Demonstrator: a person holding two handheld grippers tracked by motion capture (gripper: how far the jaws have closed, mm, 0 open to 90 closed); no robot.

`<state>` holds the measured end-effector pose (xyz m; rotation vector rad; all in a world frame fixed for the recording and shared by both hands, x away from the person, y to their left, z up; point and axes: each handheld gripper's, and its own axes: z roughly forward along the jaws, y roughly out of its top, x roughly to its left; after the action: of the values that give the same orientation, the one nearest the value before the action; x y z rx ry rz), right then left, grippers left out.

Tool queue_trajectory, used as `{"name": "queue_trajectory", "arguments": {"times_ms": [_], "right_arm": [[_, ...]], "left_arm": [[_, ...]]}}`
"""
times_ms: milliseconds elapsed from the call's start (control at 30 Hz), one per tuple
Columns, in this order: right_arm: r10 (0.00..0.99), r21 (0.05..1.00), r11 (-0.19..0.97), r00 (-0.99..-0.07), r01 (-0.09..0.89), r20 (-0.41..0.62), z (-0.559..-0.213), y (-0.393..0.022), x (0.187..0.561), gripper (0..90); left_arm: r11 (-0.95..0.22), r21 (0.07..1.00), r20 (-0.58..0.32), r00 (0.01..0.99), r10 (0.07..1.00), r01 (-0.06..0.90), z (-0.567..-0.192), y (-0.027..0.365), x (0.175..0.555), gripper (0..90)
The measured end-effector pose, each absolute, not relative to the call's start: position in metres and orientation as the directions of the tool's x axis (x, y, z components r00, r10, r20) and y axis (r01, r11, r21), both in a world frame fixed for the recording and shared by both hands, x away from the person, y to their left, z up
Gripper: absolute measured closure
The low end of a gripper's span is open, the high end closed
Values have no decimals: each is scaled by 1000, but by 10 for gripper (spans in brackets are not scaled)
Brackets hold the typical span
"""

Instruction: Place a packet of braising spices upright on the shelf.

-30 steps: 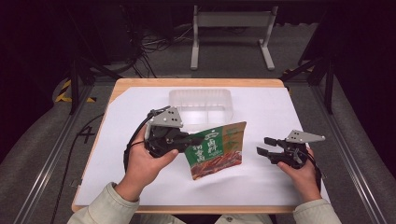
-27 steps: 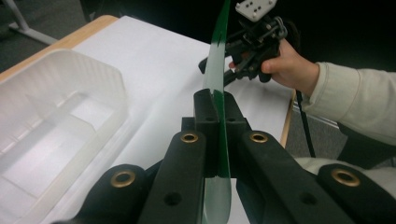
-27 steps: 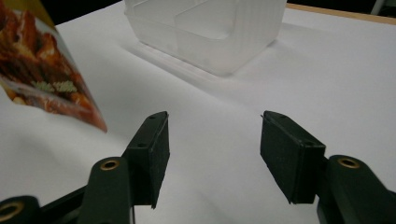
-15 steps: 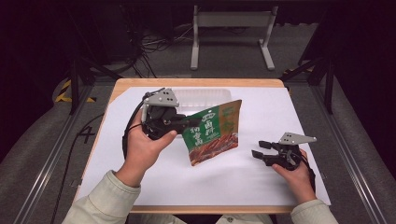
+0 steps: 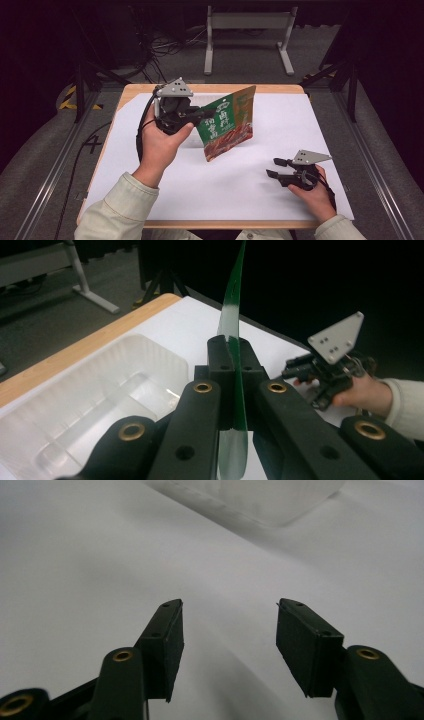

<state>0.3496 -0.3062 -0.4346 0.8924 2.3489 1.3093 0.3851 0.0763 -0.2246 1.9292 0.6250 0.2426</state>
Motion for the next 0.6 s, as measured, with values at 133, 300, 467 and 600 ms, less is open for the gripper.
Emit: {"name": "queue_trajectory", "arguments": {"times_ms": [133, 300, 467, 600], "right_arm": [[642, 847, 380, -766, 371, 48, -437, -310, 344, 443], [618, 858, 389, -786, 337, 28, -433, -306, 339, 441], [607, 860, 395, -795, 324, 21, -431, -303, 337, 440], [607, 860, 394, -794, 324, 22, -430, -303, 337, 441]], "left_arm": [[-306, 897, -105, 825, 555, 320, -218, 73, 393, 899], [-280, 903, -111, 808, 579, 325, -210, 71, 401, 899], [-272, 906, -101, 790, 605, 325, -203, 72, 409, 899], [-256, 909, -104, 775, 623, 328, -197, 75, 414, 899]]}}
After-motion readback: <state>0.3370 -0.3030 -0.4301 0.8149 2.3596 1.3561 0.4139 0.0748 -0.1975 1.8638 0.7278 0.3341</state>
